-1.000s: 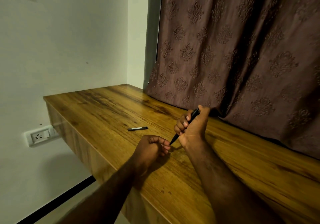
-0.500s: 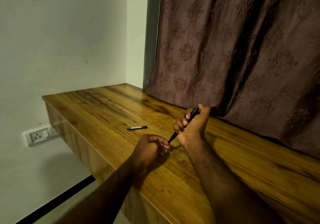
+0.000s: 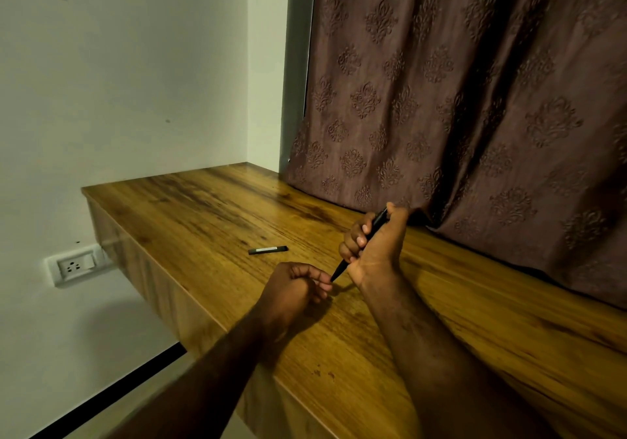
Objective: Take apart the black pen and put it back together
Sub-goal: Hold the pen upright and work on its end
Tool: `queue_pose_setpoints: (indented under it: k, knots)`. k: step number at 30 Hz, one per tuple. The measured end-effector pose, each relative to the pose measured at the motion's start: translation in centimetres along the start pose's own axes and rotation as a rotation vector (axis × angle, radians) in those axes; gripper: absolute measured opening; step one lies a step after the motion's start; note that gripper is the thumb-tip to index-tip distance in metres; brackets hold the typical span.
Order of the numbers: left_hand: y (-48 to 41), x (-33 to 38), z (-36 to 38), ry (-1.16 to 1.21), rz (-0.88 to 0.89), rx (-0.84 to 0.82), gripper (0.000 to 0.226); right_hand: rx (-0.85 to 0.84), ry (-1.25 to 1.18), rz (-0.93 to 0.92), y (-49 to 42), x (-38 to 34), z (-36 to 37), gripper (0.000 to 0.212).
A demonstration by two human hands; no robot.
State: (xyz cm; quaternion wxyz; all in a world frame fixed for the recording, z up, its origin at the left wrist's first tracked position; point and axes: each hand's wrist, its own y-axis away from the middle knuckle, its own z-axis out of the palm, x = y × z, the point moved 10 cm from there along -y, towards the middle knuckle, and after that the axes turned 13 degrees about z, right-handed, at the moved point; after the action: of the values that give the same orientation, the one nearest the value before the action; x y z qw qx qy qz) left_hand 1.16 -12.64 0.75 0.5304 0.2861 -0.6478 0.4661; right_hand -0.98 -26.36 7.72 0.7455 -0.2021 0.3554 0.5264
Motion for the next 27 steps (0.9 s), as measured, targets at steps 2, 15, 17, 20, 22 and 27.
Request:
queue_pose_setpoints:
  k: [2,15,17,20,22,27]
  knots:
    - [0.04,0.06,0.02,-0.001,-0.002,0.0,0.036,0.003,-0.001,0.003,-0.02,0.04,-0.04,0.049]
    - [-0.12,-0.16,0.04,0.012,-0.016,0.022,0.041,-0.014,-0.036,0.02,-0.2,0.08,-0.08,0.048]
    - [-0.13,-0.13,0.07,0.016,-0.012,0.019,0.041,-0.027,-0.044,0.018,-0.19,0.01,0.03,0.05]
    - [-0.06,-0.16,0.03,0.02,-0.018,0.02,0.039,-0.01,-0.019,0.017,-0.15,-0.01,0.0,0.05]
    - [-0.04,-0.11,0.02,0.023,-0.012,0.021,0.038,-0.011,-0.022,0.011,-0.12,-0.05,-0.01,0.05]
    - [-0.09,-0.13,0.03,0.025,-0.008,0.019,0.037,-0.001,-0.005,0.01,-0.16,-0.05,-0.06,0.051]
